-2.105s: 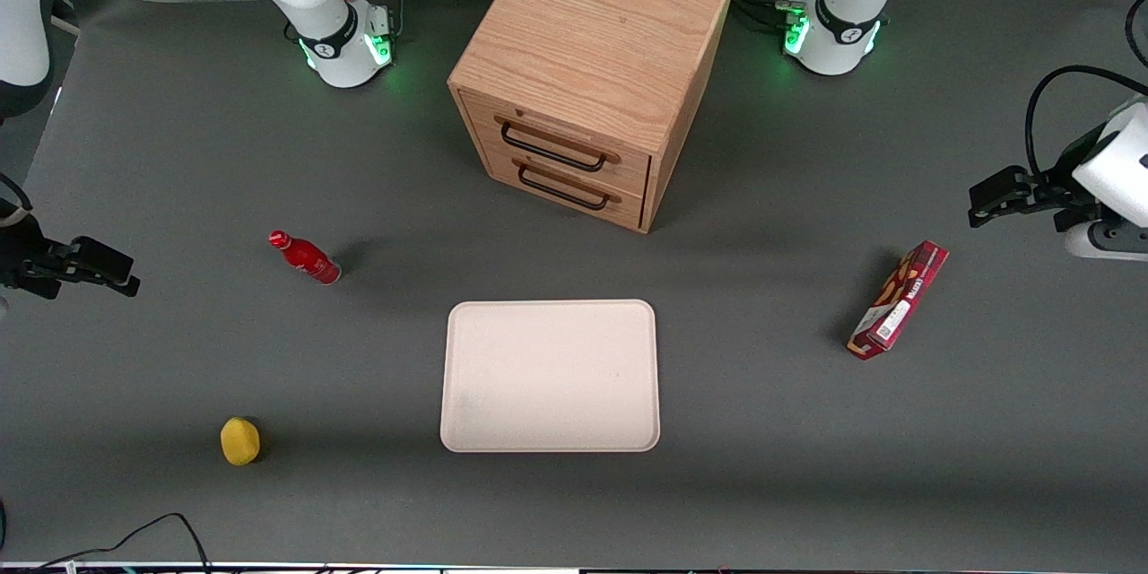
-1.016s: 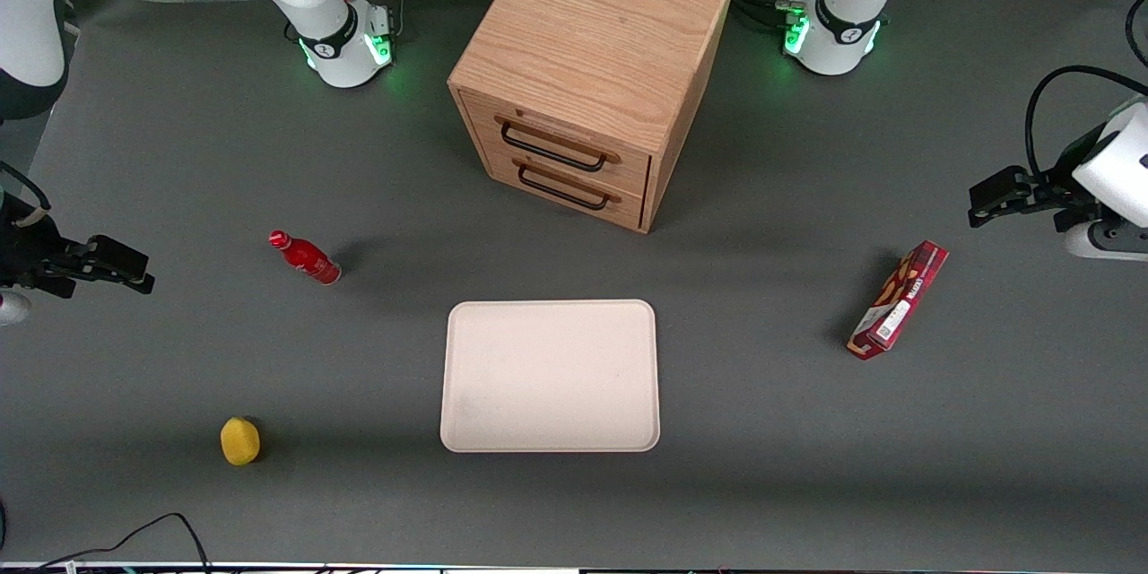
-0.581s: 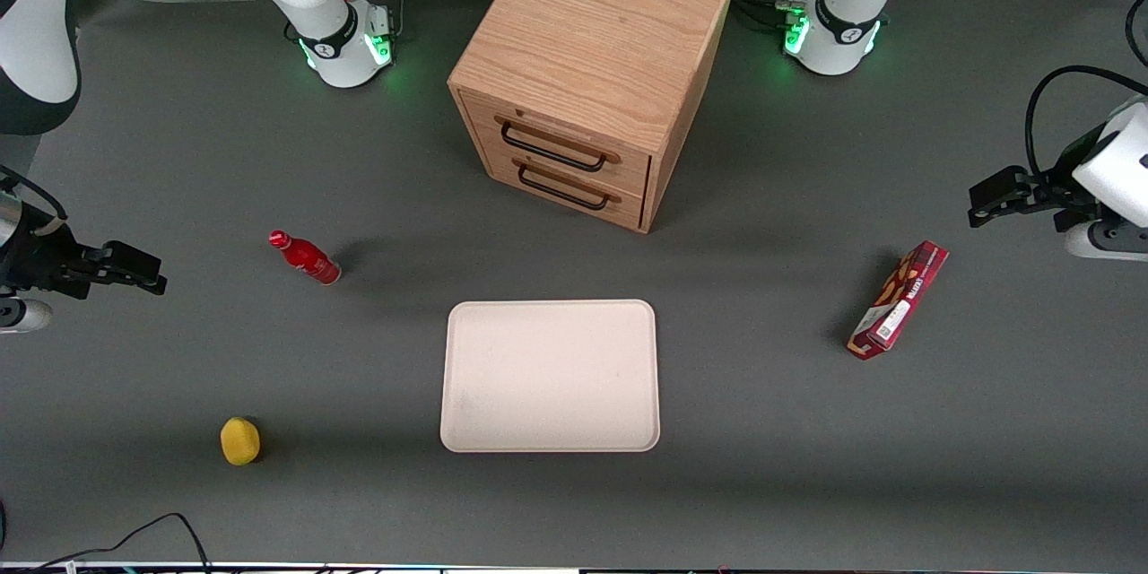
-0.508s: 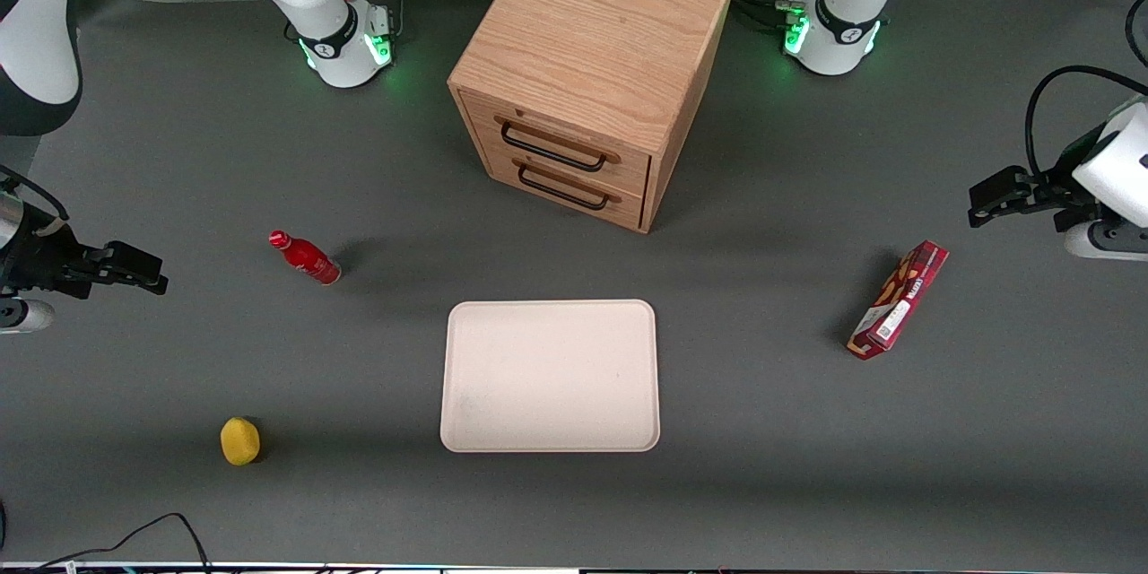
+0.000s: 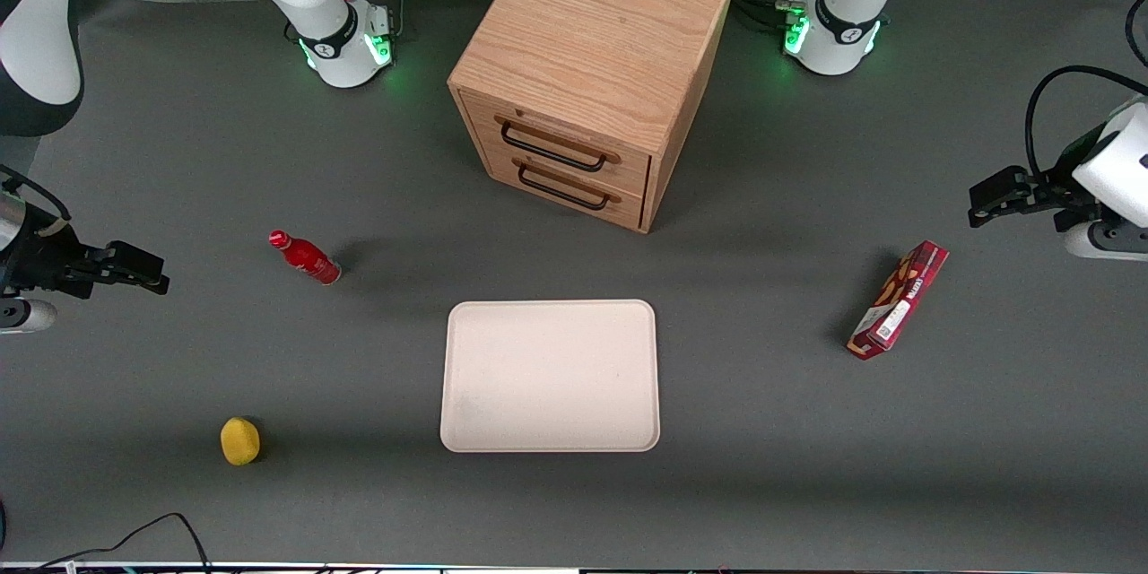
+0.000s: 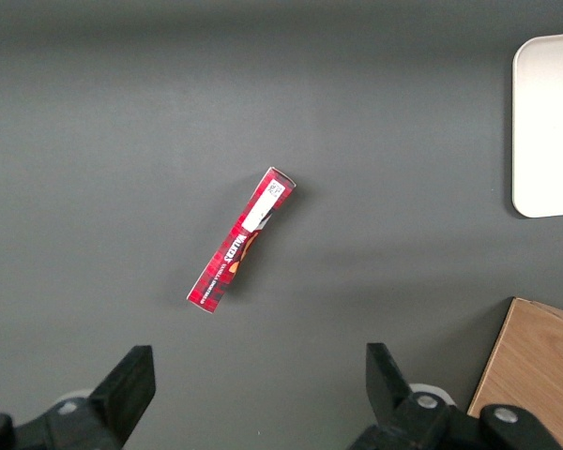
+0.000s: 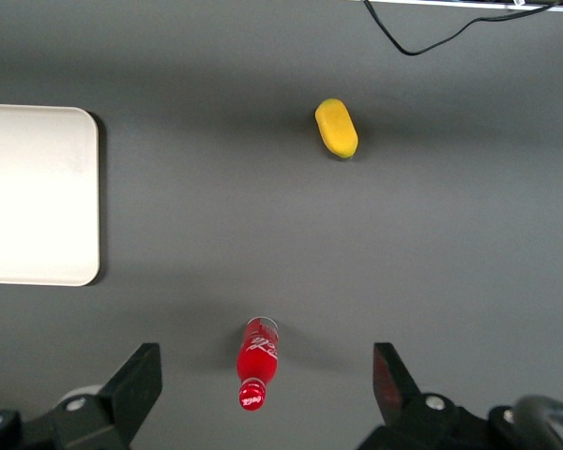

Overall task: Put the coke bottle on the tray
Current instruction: 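Move the right gripper down to the red Coke bottle and grasp it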

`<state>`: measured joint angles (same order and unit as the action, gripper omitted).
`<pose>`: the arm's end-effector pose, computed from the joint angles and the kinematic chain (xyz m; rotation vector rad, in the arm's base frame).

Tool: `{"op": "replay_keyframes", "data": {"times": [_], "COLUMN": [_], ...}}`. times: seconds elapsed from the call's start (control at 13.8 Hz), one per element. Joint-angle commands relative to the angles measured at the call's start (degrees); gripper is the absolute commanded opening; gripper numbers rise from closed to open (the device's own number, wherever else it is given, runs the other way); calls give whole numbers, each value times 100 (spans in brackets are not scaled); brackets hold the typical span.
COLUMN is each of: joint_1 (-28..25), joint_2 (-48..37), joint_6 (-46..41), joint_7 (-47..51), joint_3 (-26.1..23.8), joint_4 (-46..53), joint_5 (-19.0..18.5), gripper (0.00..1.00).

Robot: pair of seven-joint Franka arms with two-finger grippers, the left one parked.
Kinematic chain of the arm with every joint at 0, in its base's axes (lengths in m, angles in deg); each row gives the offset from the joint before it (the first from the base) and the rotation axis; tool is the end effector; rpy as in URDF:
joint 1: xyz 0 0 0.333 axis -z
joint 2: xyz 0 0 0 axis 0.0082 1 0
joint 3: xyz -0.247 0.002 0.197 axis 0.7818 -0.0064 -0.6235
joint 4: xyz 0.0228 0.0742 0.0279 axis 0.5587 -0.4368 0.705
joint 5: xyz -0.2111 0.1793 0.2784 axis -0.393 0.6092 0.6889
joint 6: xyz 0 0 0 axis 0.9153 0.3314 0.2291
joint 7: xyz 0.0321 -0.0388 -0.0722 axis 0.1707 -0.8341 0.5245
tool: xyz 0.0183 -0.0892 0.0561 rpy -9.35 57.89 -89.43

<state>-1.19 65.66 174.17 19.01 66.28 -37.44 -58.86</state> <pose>0.6390 -0.0117 0.5726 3.1182 0.0377 0.0708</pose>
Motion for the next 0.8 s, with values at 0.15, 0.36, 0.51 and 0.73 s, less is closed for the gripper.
{"op": "replay_keyframes", "data": {"times": [0.15, 0.36, 0.51, 0.73], "joint_1": [-51, -43, -51, -43], "joint_2": [-26, 36, -16, -568], "joint_6": [-89, -11, 453, 1603], "joint_7": [66, 49, 49, 57], "joint_3": [-13, -31, -83, -259], "joint_4": [-119, -383, -890, -2417], "joint_5": [3, 196, 197, 197], "gripper": [100, 100, 100, 100]}}
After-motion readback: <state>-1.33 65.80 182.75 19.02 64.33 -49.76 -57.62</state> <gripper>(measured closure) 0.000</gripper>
